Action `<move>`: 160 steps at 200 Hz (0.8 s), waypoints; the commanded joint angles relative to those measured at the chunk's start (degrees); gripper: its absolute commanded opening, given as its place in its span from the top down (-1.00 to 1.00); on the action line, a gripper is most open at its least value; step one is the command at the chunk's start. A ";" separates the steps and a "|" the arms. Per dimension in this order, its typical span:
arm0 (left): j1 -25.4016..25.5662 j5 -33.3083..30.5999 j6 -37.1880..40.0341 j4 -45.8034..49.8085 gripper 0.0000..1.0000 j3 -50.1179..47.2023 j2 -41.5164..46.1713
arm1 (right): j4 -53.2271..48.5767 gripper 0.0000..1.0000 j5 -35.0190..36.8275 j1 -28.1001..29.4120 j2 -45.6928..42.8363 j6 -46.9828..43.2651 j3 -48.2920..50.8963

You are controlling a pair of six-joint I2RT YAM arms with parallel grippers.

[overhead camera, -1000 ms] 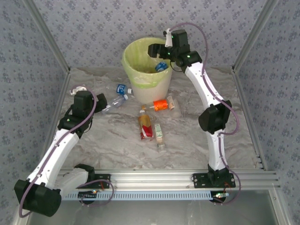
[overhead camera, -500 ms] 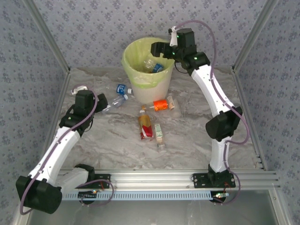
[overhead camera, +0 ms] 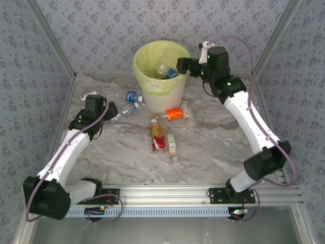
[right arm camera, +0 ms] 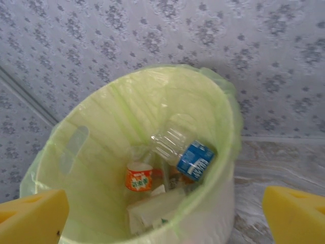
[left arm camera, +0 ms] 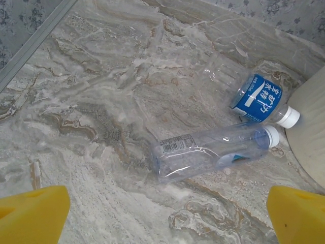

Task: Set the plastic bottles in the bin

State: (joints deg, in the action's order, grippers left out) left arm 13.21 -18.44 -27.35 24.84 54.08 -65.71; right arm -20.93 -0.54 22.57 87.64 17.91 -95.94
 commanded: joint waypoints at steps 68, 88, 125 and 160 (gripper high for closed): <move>-5.49 3.21 12.48 4.42 -0.99 13.13 -11.96 | 4.27 -1.00 20.28 -1.28 -23.68 4.72 30.54; -7.05 5.77 15.05 6.83 -0.99 16.50 -16.23 | 8.36 -1.00 22.00 -1.80 -28.21 1.94 37.03; -11.02 9.24 16.01 12.28 -0.99 24.05 -24.46 | 5.08 -1.00 26.38 -2.59 -30.86 3.73 40.73; -13.32 16.74 15.91 11.77 -0.99 33.13 -33.82 | 4.34 -1.00 27.25 -3.57 -30.24 5.13 41.40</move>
State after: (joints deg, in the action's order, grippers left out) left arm 1.06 -8.12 -12.58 35.16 80.36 -94.45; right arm -16.10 23.49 19.59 57.63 21.21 -55.16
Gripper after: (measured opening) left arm 0.994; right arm 0.998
